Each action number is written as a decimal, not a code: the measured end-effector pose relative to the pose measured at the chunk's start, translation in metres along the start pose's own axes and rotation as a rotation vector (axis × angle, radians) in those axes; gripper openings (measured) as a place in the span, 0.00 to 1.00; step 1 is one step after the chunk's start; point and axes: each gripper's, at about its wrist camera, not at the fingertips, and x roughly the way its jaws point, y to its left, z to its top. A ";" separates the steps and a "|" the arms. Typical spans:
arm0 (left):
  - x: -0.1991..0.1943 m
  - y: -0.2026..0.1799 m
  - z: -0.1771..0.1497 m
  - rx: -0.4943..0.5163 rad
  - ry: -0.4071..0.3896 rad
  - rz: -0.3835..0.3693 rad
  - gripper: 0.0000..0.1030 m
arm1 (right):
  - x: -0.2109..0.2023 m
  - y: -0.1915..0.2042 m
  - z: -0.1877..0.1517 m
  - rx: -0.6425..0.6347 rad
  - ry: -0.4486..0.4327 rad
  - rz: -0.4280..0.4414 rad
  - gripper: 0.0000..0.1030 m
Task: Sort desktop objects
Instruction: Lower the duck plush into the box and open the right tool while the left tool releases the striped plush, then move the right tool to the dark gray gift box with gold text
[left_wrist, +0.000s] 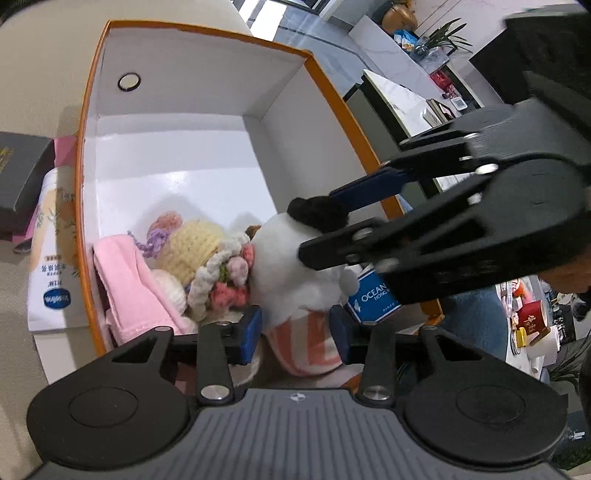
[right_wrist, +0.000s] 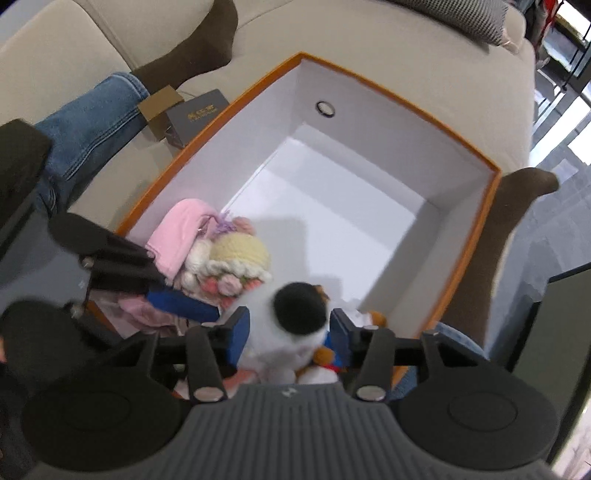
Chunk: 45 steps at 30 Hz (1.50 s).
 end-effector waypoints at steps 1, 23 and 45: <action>-0.001 0.002 0.000 0.000 0.006 0.000 0.40 | 0.007 0.001 0.002 0.001 0.014 0.001 0.49; -0.008 0.005 -0.009 0.033 0.003 -0.026 0.31 | 0.050 -0.002 -0.002 -0.002 0.124 0.037 0.46; -0.115 0.024 -0.042 -0.008 -0.182 0.015 0.46 | 0.004 0.022 0.004 0.022 0.008 -0.039 0.60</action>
